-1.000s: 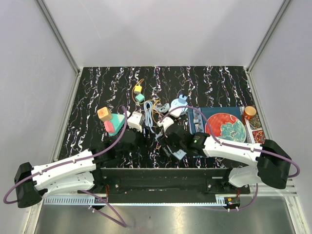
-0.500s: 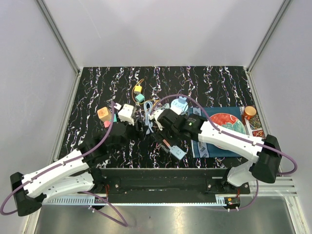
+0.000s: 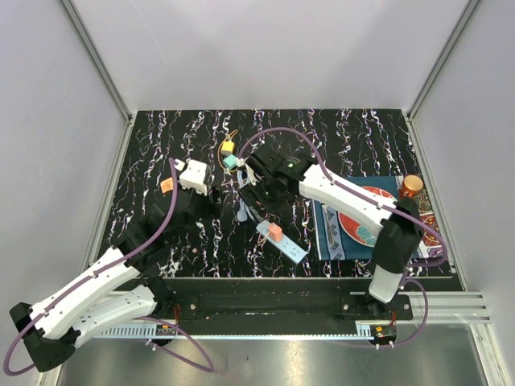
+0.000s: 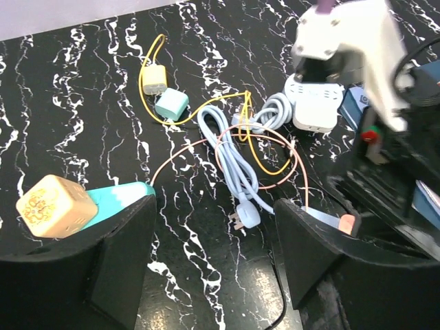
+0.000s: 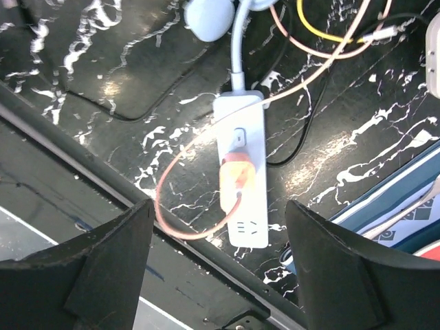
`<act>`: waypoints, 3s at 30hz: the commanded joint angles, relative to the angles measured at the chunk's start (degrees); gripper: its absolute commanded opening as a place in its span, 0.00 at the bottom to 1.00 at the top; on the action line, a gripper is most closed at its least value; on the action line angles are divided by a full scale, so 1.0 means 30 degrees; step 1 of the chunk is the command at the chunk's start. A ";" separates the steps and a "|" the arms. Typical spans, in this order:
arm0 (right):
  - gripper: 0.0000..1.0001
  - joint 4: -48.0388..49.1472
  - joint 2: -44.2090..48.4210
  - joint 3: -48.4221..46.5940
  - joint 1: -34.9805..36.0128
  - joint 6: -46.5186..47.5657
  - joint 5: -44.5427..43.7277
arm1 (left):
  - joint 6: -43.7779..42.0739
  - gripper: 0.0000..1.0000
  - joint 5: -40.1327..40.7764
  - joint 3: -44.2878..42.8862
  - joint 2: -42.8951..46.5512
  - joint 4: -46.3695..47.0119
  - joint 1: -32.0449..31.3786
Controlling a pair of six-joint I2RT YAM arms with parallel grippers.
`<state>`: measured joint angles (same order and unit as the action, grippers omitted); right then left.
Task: Insert the plug
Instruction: Press the plug into the socket.
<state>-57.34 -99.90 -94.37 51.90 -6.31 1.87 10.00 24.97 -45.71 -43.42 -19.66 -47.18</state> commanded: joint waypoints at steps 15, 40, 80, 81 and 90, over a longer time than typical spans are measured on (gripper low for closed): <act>0.66 -0.1834 -0.4083 -0.0889 -0.1040 -0.0506 0.2629 | -0.2249 0.73 0.1520 -0.0055 0.0792 0.0225 0.0375; 0.50 -0.1629 -0.4231 0.0606 -0.1040 -0.0417 0.1779 | -0.2191 0.73 0.1110 -0.0026 0.0762 0.0196 0.0345; 0.00 0.2561 -0.3261 0.7754 0.1890 0.0403 -0.3172 | -0.2220 0.73 0.1842 0.0150 0.0323 0.0343 0.0375; 0.00 0.2561 -0.3437 0.7813 0.1890 0.0403 -0.3114 | -0.2220 0.73 0.1871 0.0150 0.0294 0.0372 0.0404; 0.00 0.2707 -0.4523 0.7637 0.1948 0.0022 -0.3318 | -0.2249 0.73 0.2076 0.0062 0.0292 0.0196 0.0375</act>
<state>-47.18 -105.08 -76.51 57.84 -5.85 -7.49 4.29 28.99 -45.25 -42.65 -20.12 -46.39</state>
